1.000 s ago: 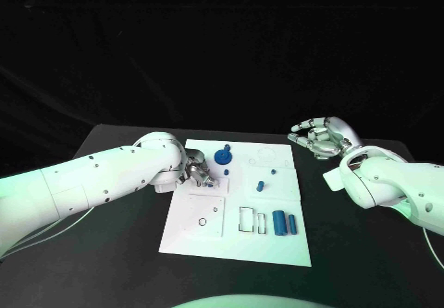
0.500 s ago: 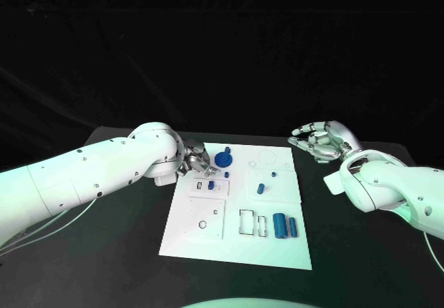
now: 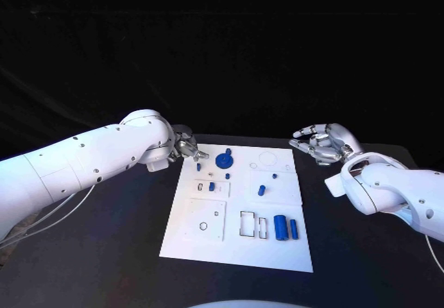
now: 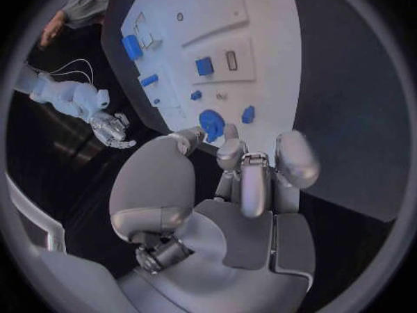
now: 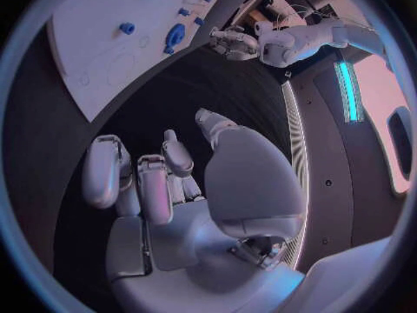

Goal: Assemble the parts on the task board

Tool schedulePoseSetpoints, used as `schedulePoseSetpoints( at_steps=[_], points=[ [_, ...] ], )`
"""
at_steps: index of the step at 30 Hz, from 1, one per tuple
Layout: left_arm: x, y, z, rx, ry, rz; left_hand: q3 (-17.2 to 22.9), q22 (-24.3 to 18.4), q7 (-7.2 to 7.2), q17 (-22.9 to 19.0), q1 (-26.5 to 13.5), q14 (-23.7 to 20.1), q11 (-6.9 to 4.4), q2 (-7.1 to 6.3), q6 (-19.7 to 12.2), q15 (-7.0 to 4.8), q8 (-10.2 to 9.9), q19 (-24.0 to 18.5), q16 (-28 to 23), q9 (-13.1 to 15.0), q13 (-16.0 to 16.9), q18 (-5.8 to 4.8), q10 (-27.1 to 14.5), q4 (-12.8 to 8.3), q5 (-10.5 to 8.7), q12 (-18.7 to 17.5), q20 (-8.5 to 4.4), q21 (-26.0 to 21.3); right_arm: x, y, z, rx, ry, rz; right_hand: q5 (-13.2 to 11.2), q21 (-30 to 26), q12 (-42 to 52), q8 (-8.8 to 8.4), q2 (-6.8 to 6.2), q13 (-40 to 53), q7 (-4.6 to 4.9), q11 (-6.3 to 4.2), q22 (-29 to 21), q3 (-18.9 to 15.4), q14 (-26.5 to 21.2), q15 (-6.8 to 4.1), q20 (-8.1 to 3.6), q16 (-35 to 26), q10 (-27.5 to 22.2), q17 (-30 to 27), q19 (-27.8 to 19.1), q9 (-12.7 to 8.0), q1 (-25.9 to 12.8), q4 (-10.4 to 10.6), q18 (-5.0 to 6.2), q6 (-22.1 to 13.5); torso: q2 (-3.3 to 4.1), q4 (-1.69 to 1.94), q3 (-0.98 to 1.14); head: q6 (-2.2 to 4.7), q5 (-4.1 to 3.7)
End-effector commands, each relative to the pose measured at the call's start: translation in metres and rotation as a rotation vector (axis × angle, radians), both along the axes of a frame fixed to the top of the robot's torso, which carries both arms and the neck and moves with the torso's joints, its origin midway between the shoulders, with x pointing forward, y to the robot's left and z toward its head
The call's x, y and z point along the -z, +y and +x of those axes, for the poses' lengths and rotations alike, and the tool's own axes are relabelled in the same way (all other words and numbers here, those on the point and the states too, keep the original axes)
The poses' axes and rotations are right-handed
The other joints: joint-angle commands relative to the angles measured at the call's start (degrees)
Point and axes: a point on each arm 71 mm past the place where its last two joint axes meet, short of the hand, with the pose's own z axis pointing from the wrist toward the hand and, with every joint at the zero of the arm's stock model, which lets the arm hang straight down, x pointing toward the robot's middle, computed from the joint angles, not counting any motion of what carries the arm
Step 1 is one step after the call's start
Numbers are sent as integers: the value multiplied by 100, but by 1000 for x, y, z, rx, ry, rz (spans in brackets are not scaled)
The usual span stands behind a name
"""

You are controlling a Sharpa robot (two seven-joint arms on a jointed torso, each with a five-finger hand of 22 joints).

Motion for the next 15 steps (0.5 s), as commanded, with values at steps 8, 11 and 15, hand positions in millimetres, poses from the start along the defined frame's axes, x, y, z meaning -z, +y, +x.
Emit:
schedulePoseSetpoints(
  at_steps=[8,11,15],
  points=[
    [3,5,13,-10,1,62,-44,29,15,1078,83,484,43,-2,24,52,-55,10,0,-22,-21,-20,-2,-1,34,-39,60,-21,0,3,0,-17,-2,1,-26,-28,-16,23,8,4,-12,-2,79,-25,314,32,-5,-38,-13,287,-37,-6,-59,26,73,-25,12,3,-15,-1,19],
    [5,6,16,-10,-5,94,-44,29,15,1078,83,484,43,-2,24,52,-55,10,0,-22,-21,-20,-2,-1,34,-39,60,-21,0,3,0,-17,-2,1,-26,-28,-16,23,8,4,-12,-2,79,-25,314,32,-5,-38,-13,287,-37,-6,-59,26,73,-25,9,2,-12,-24,4],
    [9,9,19,-10,4,130,-59,32,21,1079,105,484,48,-8,29,57,-77,10,0,-38,-34,-20,-13,-1,31,-46,65,-20,0,3,0,-17,-2,1,-26,-28,-16,23,8,4,-12,-2,79,-25,314,32,-5,-38,-13,287,-37,-6,-59,26,73,-25,7,-5,-7,-30,17]
  ],
)
